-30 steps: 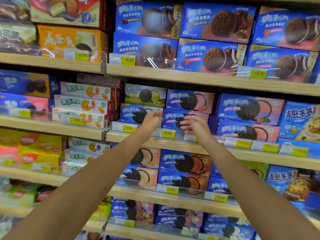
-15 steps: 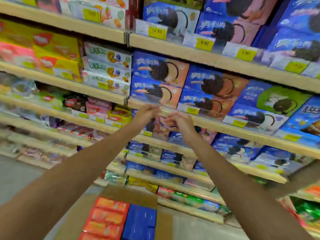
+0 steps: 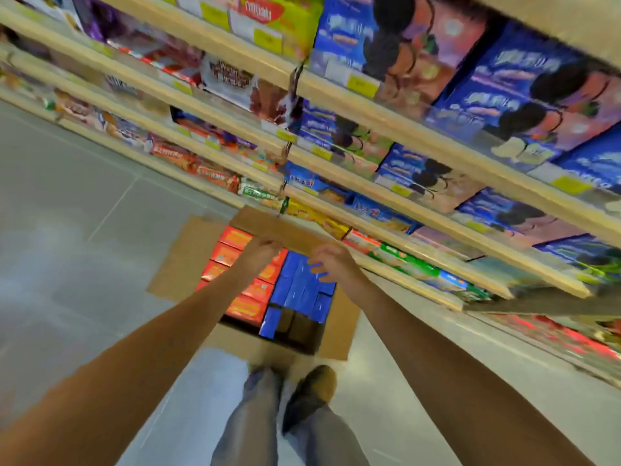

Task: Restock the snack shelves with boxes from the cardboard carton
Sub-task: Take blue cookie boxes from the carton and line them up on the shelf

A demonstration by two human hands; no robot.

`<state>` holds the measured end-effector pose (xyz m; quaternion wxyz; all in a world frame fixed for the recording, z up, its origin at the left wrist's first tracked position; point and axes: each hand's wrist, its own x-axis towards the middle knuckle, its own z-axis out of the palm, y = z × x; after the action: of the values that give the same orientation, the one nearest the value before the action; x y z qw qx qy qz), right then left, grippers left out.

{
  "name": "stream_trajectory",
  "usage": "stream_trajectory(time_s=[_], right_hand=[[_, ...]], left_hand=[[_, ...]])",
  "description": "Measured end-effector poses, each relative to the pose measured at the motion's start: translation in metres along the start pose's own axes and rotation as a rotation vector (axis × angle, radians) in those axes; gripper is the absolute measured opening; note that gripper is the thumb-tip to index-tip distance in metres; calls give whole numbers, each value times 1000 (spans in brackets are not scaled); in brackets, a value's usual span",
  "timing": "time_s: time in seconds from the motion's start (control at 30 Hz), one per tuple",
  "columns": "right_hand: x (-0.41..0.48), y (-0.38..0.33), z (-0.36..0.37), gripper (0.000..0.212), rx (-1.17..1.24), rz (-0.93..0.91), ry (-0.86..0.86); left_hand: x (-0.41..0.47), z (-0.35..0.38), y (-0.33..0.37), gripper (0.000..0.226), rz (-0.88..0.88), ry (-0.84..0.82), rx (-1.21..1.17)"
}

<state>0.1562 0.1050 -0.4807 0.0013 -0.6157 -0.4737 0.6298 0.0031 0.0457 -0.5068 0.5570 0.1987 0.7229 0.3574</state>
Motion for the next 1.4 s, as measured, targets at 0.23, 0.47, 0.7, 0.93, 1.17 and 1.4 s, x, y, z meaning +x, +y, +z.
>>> stream_trajectory(time_s=[0.23,0.47,0.7,0.93,1.17,1.4], right_hand=[[75,90,36,8,-65,108,-101],[144,184,77,9,-157,160,-207],[218,277,121,31,-232,187,-240],[278,329,141,34,-253,232,-216],[296,350,149,24,-86,250,-240],[265,326,143,75,-185,245,-268]], left_hand=[[49,14,-139,5,-168,103,21],[74,40,-255,14,-292,120,97],[113,72,-369,28,-275,106,385],[157,99,-423,73,-233,338,489],[161,114,-447,62,-78,355,678],[126,100,-406,55,67,262,508]])
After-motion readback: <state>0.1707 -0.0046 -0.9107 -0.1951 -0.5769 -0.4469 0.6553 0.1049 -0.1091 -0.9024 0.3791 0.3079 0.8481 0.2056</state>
